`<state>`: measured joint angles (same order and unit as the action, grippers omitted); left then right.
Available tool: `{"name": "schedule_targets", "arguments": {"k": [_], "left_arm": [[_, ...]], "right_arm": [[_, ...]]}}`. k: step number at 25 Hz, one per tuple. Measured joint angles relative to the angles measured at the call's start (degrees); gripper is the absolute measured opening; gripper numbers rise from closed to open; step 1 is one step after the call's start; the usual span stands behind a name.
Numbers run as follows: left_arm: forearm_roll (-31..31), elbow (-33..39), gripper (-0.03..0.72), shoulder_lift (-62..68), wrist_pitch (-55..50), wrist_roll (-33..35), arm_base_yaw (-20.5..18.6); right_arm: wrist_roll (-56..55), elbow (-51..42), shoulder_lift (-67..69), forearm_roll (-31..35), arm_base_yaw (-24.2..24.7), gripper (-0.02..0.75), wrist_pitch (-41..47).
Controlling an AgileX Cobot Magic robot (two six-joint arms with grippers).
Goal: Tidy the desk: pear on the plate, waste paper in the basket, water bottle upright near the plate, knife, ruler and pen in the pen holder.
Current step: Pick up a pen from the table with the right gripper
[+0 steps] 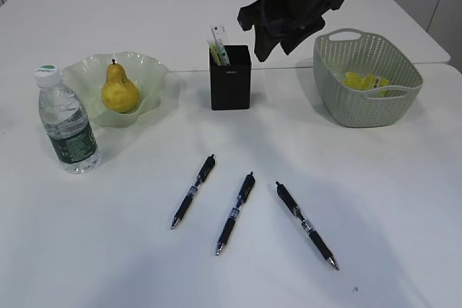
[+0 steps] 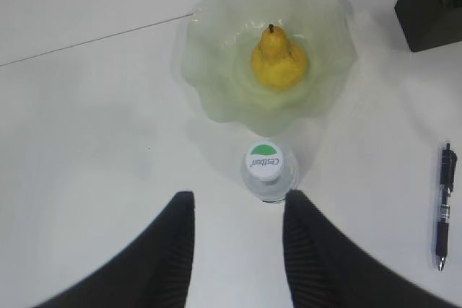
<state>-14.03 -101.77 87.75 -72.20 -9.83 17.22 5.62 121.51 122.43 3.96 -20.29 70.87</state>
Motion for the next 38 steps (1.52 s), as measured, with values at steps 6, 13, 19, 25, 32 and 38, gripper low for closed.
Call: {"name": "schedule_targets", "arguments": {"k": [6, 13, 19, 25, 32, 38], "left_arm": [[0.87, 0.00, 0.286, 0.00, 0.00, 0.00, 0.00], [2.56, 0.00, 0.286, 0.00, 0.00, 0.00, 0.00], [2.83, 0.00, 0.286, 0.00, 0.00, 0.00, 0.00], [2.95, 0.00, 0.286, 0.00, 0.00, 0.00, 0.00], [3.08, 0.00, 0.286, 0.00, 0.00, 0.00, 0.00], [3.08, 0.00, 0.286, 0.00, 0.00, 0.00, 0.00]], "right_arm": [[-2.42, -5.72, -2.69, -0.82, 0.00, 0.400, 0.13], [-3.60, -23.97, -10.94, -1.84, 0.00, 0.400, 0.13], [-3.88, -32.36, -11.66, 1.06, 0.00, 0.402, -0.23], [-5.62, -33.99, -11.56, 4.17, 0.00, 0.402, -0.76], [-5.62, -34.43, -11.45, 6.07, -3.76, 0.402, -0.87], [-7.21, -36.61, -10.14, 3.75, -5.91, 0.402, -0.96]]}}
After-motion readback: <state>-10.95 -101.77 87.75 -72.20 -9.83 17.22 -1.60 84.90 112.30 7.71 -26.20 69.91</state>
